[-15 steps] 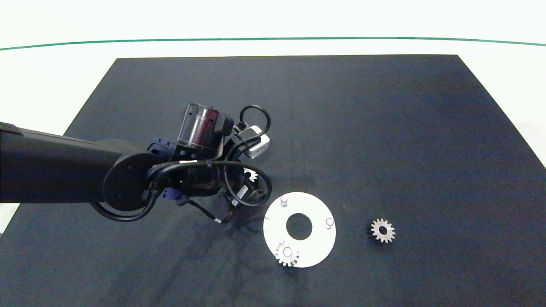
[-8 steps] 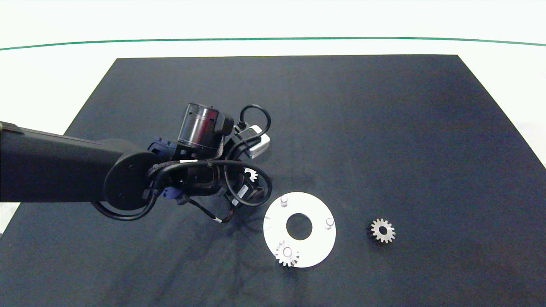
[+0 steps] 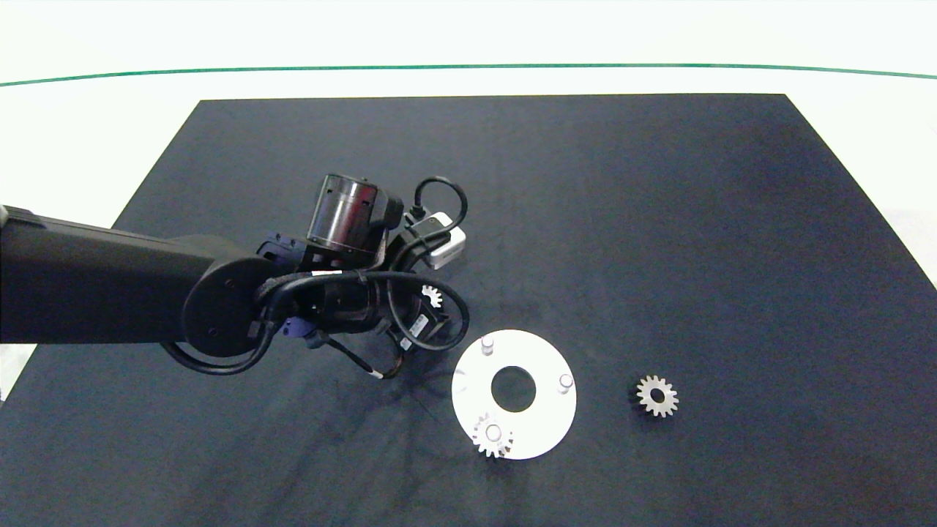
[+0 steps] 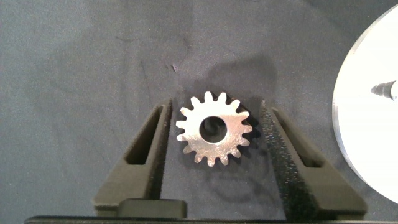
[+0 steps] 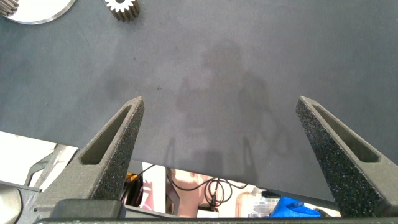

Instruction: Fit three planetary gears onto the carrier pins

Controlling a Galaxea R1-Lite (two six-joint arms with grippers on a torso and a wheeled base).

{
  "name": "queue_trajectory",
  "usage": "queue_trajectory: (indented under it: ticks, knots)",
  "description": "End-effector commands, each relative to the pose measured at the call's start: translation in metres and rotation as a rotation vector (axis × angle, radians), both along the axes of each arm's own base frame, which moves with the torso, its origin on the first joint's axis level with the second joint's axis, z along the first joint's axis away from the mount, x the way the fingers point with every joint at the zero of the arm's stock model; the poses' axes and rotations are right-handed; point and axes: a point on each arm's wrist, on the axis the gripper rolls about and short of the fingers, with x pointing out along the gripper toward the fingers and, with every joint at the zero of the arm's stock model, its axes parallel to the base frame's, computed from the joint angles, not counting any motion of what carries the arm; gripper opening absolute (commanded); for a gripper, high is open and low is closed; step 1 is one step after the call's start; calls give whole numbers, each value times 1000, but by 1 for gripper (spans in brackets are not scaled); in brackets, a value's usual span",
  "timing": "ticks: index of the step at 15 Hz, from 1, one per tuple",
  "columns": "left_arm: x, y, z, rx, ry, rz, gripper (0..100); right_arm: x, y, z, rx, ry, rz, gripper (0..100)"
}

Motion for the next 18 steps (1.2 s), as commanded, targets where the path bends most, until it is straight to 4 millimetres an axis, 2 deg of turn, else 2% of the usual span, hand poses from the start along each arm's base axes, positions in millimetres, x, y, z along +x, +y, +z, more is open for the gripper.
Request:
queue_trajectory:
  ticks: [1, 18]
  knots:
    - [1, 1, -1, 1, 3, -3, 50, 0, 0, 0, -1, 2, 0, 100]
    - [2, 5, -3, 3, 11, 4, 17, 0, 0, 0, -2, 1, -3, 100]
